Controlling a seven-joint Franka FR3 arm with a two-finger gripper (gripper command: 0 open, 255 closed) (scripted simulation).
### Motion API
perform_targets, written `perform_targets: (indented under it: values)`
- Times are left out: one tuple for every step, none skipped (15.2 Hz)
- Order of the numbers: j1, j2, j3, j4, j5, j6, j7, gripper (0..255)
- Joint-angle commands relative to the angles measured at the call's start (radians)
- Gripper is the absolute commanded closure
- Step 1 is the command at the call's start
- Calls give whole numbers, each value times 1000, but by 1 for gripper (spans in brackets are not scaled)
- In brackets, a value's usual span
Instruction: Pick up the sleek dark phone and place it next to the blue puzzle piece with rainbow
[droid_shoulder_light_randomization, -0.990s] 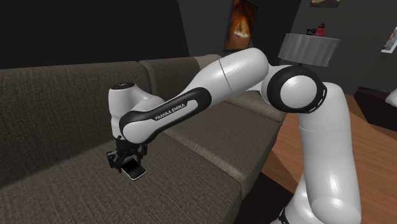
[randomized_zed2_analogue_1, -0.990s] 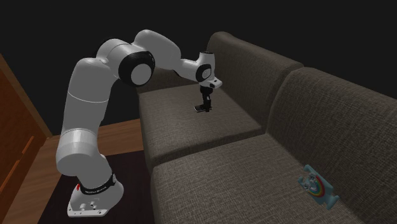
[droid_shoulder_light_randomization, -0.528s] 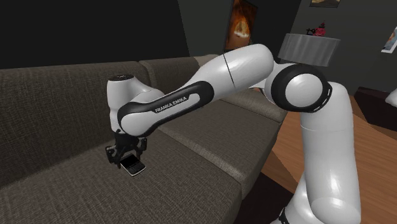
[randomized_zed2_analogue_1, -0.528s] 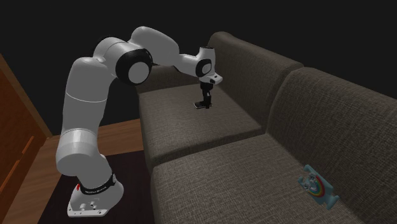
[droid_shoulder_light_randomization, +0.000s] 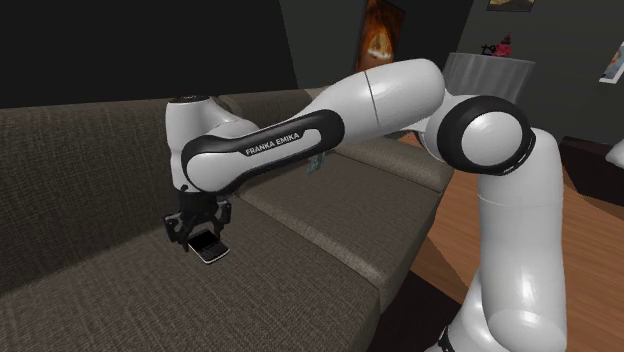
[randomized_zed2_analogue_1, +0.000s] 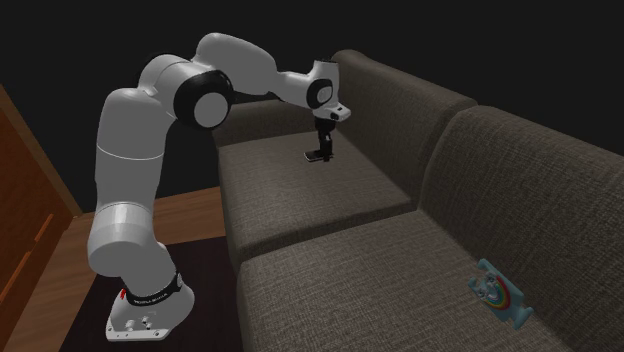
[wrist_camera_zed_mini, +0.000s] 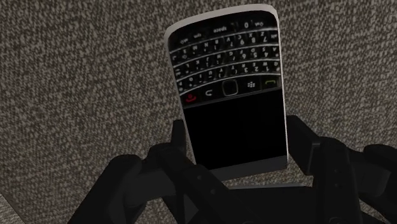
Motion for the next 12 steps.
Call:
perform_targets:
  values:
    - [1, -7, 2, 19, 4, -26, -2, 255]
    - [0, -11, 3, 27, 6, -37, -3, 255]
    - [0, -15, 4, 35, 9, -49, -5, 255]
    - [0, -18, 5, 44, 11, -61, -6, 255]
    - [0, -22, 6, 53, 12, -73, -7, 255]
    - [0, -25, 7, 62, 14, -85, -8, 255]
    - [0, -28, 8, 71, 16, -97, -10, 255]
    - [0, -31, 9, 81, 17, -109, -11, 255]
    - [1, -33, 9, 91, 19, -122, -12, 255]
    - [1, -35, 10, 102, 20, -134, -13, 255]
    - [1, -37, 11, 112, 22, -147, -14, 255]
    - [2, -39, 11, 123, 23, -159, -15, 255]
